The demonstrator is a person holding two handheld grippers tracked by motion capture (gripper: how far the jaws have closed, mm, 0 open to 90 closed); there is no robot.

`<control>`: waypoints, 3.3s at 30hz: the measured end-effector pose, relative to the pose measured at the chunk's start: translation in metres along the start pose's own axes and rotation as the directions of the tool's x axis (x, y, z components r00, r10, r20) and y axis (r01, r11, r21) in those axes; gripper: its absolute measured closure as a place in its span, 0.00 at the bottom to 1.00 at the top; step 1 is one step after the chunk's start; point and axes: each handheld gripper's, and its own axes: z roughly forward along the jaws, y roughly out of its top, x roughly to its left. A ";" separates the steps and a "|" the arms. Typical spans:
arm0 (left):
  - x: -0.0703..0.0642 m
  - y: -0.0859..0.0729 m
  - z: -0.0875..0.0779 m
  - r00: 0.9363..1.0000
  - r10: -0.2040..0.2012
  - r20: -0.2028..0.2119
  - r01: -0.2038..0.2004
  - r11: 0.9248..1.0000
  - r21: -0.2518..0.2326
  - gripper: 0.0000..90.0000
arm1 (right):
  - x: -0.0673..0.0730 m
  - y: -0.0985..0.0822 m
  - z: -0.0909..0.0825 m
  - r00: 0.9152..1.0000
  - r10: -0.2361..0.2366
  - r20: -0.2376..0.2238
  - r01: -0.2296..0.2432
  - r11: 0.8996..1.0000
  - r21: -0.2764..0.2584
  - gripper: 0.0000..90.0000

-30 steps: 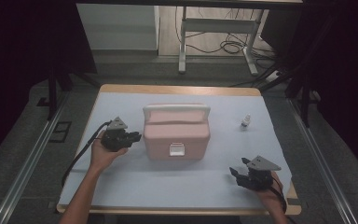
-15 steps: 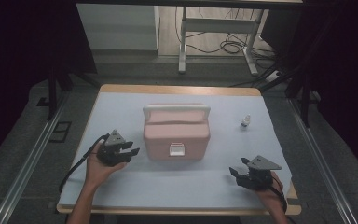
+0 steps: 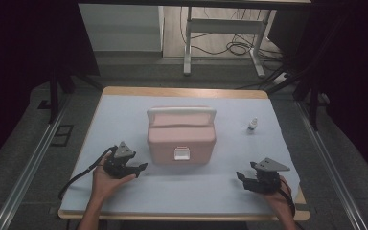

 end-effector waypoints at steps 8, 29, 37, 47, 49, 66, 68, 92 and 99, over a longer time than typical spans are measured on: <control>-0.002 -0.001 0.003 1.000 0.006 0.016 -0.006 1.000 0.006 0.32 | -0.004 0.015 -0.001 1.000 -0.014 0.021 0.014 1.000 0.022 0.35; -0.005 -0.003 0.004 1.000 0.020 0.015 -0.020 1.000 0.012 0.33 | -0.056 0.107 0.000 0.994 0.093 0.054 -0.104 0.961 0.257 0.39; -0.006 -0.004 0.006 0.999 0.023 0.025 -0.023 1.000 0.015 0.33 | -0.074 0.131 0.014 0.991 0.106 0.085 -0.128 0.937 0.324 0.39; -0.008 -0.005 0.010 0.999 0.025 0.045 -0.026 1.000 0.018 0.34 | -0.092 0.149 0.041 0.985 0.120 0.120 -0.159 0.899 0.407 0.39; -0.008 -0.004 0.010 0.998 0.024 0.050 -0.025 1.000 0.015 0.34 | -0.097 0.152 0.045 0.984 0.123 0.129 -0.166 0.897 0.409 0.39; -0.008 -0.004 0.009 0.998 0.024 0.052 -0.025 1.000 0.008 0.34 | -0.121 0.165 0.059 0.971 0.158 0.178 -0.219 0.883 0.415 0.41; -0.008 -0.004 0.008 0.998 0.025 0.054 -0.026 1.000 0.008 0.34 | -0.123 0.165 0.061 0.970 0.159 0.185 -0.224 0.881 0.417 0.41; -0.008 -0.004 0.010 0.998 0.033 0.057 -0.034 0.999 0.013 0.34 | -0.140 0.167 0.101 0.962 0.164 0.220 -0.251 0.848 0.467 0.49; -0.008 -0.005 0.009 0.998 0.036 0.055 -0.036 0.999 0.013 0.34 | -0.138 0.161 0.116 0.964 0.139 0.227 -0.241 0.819 0.520 0.51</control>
